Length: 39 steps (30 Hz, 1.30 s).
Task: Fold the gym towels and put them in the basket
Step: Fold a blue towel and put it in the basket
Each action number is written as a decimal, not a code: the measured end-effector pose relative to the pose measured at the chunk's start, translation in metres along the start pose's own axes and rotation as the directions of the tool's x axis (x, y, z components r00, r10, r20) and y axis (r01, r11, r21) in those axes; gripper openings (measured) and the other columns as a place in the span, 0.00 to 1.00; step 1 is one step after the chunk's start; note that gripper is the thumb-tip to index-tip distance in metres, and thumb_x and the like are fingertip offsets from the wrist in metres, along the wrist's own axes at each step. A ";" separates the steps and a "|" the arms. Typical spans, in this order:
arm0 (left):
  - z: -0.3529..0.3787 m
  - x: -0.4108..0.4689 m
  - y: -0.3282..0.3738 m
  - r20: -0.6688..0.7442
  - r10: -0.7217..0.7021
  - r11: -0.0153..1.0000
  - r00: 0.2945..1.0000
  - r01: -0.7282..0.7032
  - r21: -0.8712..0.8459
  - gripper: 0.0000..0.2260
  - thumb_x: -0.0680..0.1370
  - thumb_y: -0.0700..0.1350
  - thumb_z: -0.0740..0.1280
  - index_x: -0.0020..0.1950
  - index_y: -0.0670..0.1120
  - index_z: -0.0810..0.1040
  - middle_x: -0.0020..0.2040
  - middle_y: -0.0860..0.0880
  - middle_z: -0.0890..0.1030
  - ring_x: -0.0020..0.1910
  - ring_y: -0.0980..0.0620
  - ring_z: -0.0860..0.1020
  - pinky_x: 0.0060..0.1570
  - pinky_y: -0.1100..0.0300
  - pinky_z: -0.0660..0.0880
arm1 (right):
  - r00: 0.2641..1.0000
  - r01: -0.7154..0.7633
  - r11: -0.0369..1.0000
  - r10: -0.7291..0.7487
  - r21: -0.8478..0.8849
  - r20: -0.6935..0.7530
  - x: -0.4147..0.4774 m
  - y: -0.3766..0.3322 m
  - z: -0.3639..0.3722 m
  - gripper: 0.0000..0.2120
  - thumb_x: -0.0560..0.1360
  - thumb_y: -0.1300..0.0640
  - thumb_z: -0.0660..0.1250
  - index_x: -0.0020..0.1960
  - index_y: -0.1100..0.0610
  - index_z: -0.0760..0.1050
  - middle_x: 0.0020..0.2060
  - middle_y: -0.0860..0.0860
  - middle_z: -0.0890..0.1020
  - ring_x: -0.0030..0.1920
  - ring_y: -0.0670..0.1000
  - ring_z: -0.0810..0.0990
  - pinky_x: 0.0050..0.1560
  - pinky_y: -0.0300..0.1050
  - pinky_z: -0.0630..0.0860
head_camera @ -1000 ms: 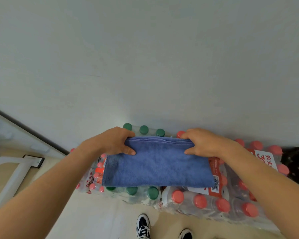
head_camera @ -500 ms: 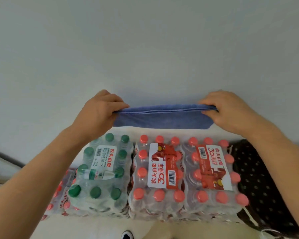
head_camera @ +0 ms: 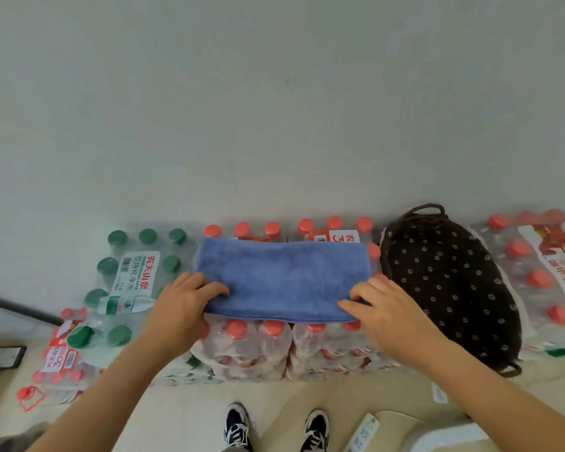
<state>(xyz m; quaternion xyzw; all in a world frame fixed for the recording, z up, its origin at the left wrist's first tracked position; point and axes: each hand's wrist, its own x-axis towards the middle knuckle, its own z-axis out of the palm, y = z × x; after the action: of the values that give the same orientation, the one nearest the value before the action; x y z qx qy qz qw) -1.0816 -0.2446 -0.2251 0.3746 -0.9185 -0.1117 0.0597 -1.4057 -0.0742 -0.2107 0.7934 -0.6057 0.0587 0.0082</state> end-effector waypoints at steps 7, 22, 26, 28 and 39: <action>-0.028 0.024 0.026 0.021 -0.013 0.998 1.000 0.014 -0.059 0.17 0.68 0.43 0.55 0.49 0.51 0.82 0.49 0.50 0.80 0.47 0.44 0.78 0.44 0.53 0.77 | 0.964 -0.266 0.920 0.249 0.287 0.094 0.033 -0.005 -0.025 0.24 0.73 0.37 0.52 0.58 0.46 0.79 0.53 0.42 0.76 0.54 0.45 0.74 0.54 0.46 0.68; 0.033 0.060 0.047 -0.046 -0.498 0.865 0.866 0.499 0.041 0.29 0.80 0.61 0.45 0.78 0.50 0.52 0.79 0.47 0.52 0.77 0.47 0.51 0.74 0.44 0.50 | 0.768 -0.631 0.775 0.617 0.034 0.174 0.060 0.015 0.038 0.37 0.75 0.34 0.35 0.78 0.51 0.47 0.78 0.49 0.51 0.77 0.50 0.49 0.75 0.58 0.50; 0.021 0.050 0.041 -0.043 -0.680 0.715 0.732 0.649 -0.260 0.26 0.81 0.52 0.57 0.76 0.44 0.56 0.75 0.40 0.62 0.69 0.36 0.65 0.65 0.42 0.64 | 0.730 -0.680 0.729 0.665 0.078 0.155 0.060 0.006 0.027 0.39 0.74 0.33 0.36 0.78 0.53 0.50 0.77 0.51 0.55 0.76 0.52 0.53 0.73 0.56 0.55; 0.014 0.043 0.037 -0.039 -0.703 0.683 0.710 0.660 -0.314 0.26 0.79 0.48 0.61 0.75 0.45 0.57 0.69 0.38 0.69 0.63 0.34 0.70 0.59 0.42 0.68 | 0.690 -0.723 0.671 0.710 0.163 0.143 0.059 0.005 0.019 0.35 0.76 0.34 0.49 0.77 0.51 0.50 0.75 0.51 0.59 0.73 0.53 0.59 0.67 0.56 0.63; -0.004 0.037 0.032 0.058 -0.764 0.597 0.642 0.738 -0.314 0.12 0.76 0.52 0.65 0.49 0.44 0.74 0.45 0.46 0.79 0.42 0.46 0.75 0.41 0.55 0.69 | 0.510 -0.828 0.305 0.759 0.470 0.405 0.066 0.014 0.005 0.26 0.70 0.46 0.70 0.63 0.53 0.67 0.53 0.50 0.79 0.49 0.52 0.79 0.48 0.52 0.79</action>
<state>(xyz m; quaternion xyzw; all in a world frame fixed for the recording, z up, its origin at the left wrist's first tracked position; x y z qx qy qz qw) -1.1287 -0.2492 -0.2126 0.7161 -0.6423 -0.2531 0.1030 -1.4016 -0.1420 -0.2092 0.3472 -0.8602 0.2056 -0.3119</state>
